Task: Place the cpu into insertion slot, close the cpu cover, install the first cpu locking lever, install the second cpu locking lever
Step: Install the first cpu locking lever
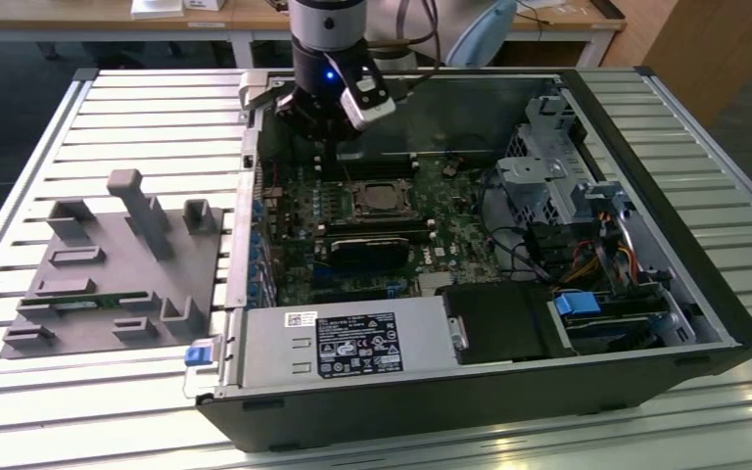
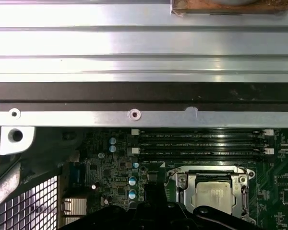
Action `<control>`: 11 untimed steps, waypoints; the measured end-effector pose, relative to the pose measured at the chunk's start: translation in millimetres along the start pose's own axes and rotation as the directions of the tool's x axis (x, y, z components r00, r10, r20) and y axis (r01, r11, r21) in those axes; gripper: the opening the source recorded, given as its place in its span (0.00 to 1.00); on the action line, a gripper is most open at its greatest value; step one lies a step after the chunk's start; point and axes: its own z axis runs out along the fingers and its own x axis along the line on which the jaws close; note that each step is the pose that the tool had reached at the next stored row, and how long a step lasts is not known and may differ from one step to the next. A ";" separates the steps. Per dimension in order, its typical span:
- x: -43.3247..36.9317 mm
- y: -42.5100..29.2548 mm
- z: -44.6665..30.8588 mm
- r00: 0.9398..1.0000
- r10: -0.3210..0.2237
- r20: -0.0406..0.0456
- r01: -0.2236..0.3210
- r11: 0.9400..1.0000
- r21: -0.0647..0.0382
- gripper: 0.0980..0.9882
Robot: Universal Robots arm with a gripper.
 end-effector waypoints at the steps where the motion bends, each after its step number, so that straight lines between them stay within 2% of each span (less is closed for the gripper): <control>1: 0.2 1.2 0.3 1.000 0.000 0.000 0.000 1.000 0.000 0.01; 6: 1.2 6.5 1.7 1.000 0.000 0.000 0.000 1.000 0.000 0.01; 11: -2.2 6.9 2.1 1.000 0.000 0.000 0.000 1.000 0.000 0.01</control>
